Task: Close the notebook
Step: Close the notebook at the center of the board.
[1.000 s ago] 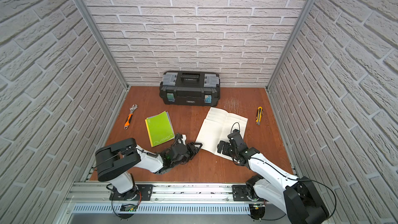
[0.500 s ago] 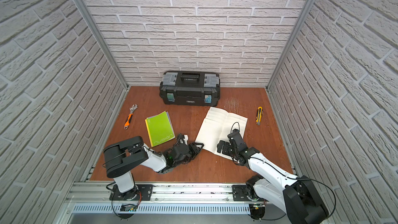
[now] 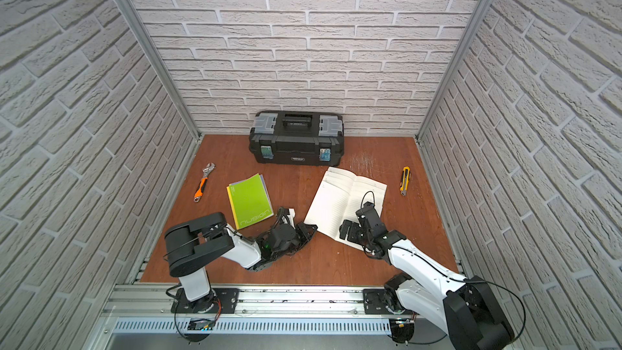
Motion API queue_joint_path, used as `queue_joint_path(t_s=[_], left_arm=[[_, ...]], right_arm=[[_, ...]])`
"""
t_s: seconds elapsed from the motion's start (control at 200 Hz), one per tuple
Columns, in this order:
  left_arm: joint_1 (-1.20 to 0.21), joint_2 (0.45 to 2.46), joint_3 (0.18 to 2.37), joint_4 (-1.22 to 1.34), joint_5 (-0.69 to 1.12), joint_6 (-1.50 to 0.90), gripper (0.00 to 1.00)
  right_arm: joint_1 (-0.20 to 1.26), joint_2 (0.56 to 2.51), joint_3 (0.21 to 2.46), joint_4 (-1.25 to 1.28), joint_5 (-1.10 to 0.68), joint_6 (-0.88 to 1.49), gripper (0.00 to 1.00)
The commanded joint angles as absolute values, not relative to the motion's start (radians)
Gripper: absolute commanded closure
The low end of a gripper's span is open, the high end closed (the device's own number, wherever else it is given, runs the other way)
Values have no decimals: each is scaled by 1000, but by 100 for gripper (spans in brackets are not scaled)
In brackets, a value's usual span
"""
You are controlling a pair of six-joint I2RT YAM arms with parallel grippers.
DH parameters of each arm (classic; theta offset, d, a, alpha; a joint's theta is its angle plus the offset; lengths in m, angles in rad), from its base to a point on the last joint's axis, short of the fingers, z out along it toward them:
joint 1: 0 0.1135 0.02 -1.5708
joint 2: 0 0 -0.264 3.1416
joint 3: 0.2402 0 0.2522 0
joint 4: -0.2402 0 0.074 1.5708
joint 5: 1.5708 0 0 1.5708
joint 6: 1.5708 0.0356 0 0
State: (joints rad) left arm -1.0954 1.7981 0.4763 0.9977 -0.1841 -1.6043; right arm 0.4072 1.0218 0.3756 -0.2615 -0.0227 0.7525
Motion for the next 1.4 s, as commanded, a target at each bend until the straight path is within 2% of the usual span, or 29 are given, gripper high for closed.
queue_joint_path(t_s=[0.0, 0.085, 0.605, 0.965, 1.395], left_arm=[[-1100, 1773, 493, 1027, -200, -1585, 97], [-1100, 1762, 500, 1006, -195, -1576, 100], [-1107, 1645, 589, 774, -164, -1442, 100], [-1107, 1698, 622, 828, -111, -1428, 100], [-1106, 1656, 621, 777, -125, -1398, 100]], right_arm=[[402, 1019, 367, -272, -31, 747, 0], [402, 1020, 369, -271, -29, 746, 0], [402, 1004, 388, -291, -34, 740, 0], [402, 901, 499, -409, 8, 687, 0], [402, 917, 509, -401, 0, 680, 0]])
